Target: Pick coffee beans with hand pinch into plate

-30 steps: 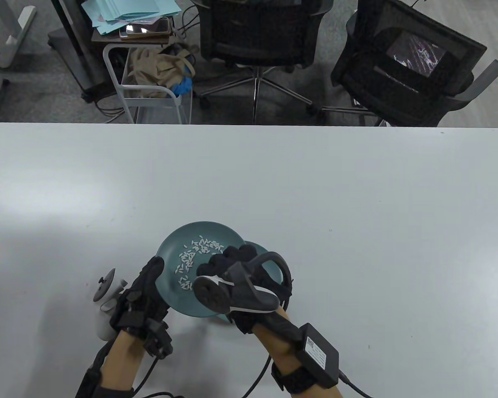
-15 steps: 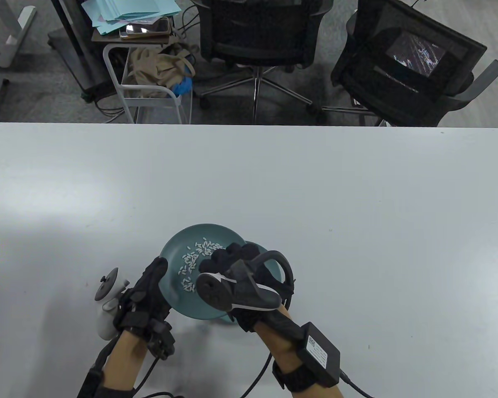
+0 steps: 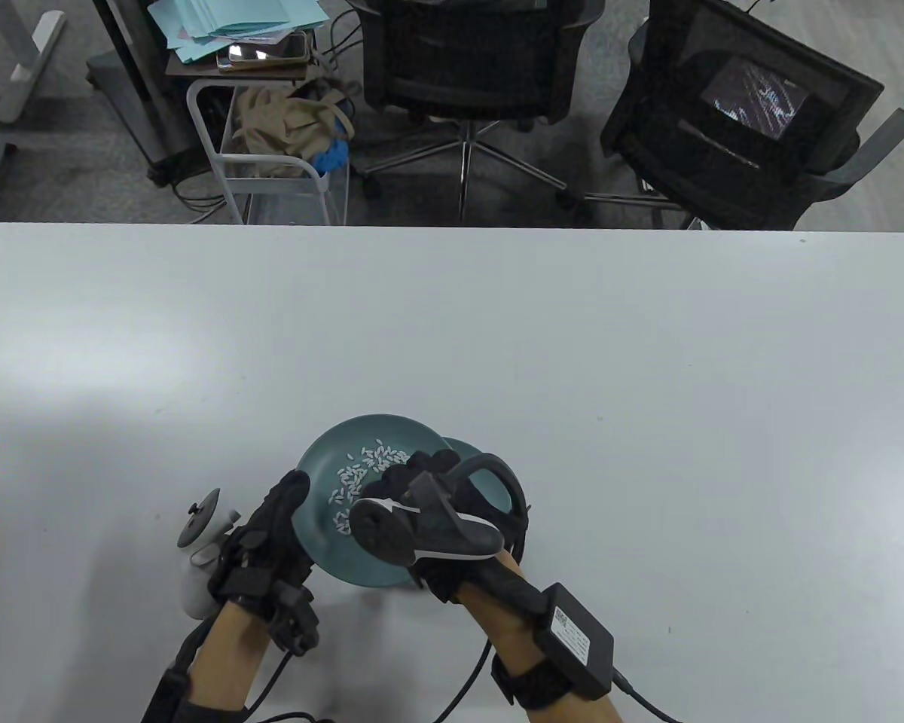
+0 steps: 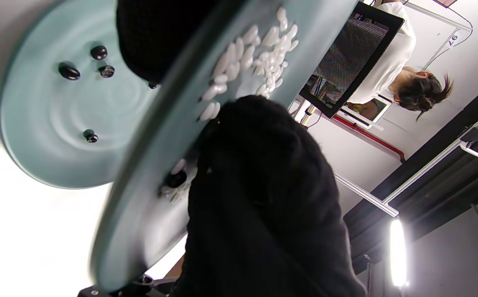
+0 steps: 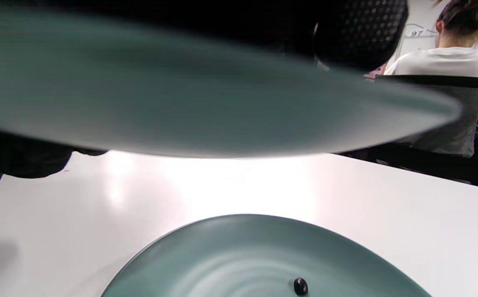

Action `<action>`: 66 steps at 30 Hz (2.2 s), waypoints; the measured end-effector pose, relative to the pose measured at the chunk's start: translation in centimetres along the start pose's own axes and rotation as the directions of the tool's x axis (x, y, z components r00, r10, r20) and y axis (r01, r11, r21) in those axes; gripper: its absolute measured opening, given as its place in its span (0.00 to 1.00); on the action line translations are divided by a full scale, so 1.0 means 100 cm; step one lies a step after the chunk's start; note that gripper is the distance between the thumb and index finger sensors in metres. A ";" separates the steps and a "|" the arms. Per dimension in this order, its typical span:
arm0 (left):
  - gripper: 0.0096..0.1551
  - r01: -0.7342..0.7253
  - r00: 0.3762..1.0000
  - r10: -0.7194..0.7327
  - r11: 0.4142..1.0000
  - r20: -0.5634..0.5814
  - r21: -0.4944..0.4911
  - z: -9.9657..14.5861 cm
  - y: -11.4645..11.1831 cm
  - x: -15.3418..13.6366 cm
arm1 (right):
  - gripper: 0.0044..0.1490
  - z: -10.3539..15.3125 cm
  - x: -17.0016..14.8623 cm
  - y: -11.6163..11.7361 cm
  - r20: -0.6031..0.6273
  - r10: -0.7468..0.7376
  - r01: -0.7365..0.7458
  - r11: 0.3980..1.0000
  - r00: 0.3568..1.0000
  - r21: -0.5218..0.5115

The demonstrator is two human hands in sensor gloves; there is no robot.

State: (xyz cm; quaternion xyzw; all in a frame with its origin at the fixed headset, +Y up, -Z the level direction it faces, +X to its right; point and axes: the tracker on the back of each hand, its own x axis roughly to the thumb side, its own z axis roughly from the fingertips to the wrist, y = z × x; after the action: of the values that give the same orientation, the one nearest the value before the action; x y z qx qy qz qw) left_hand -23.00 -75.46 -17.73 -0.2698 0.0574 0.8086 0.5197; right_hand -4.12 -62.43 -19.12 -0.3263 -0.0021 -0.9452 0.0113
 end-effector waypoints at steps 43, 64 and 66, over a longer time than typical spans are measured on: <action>0.36 -0.100 0.989 0.093 0.993 0.111 0.062 0.013 0.019 0.016 | 0.22 0.028 -0.044 -0.028 -0.178 -0.204 0.088 0.858 0.963 -0.505; 0.36 -0.136 0.984 0.127 0.988 0.122 0.072 0.014 0.024 0.018 | 0.25 0.014 -0.055 0.011 -0.265 -0.172 0.065 0.928 0.949 -0.368; 0.36 -0.135 0.985 0.126 0.988 0.122 0.073 0.014 0.024 0.018 | 0.26 0.014 -0.055 0.011 -0.265 -0.172 0.065 0.928 0.949 -0.367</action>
State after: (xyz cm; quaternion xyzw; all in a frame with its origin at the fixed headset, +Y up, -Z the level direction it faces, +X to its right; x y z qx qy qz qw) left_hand -26.22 -74.59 -17.86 -0.1965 0.0771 0.8523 0.4786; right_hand 1.15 -63.43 -21.42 -0.1788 0.1498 -0.9667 -0.1050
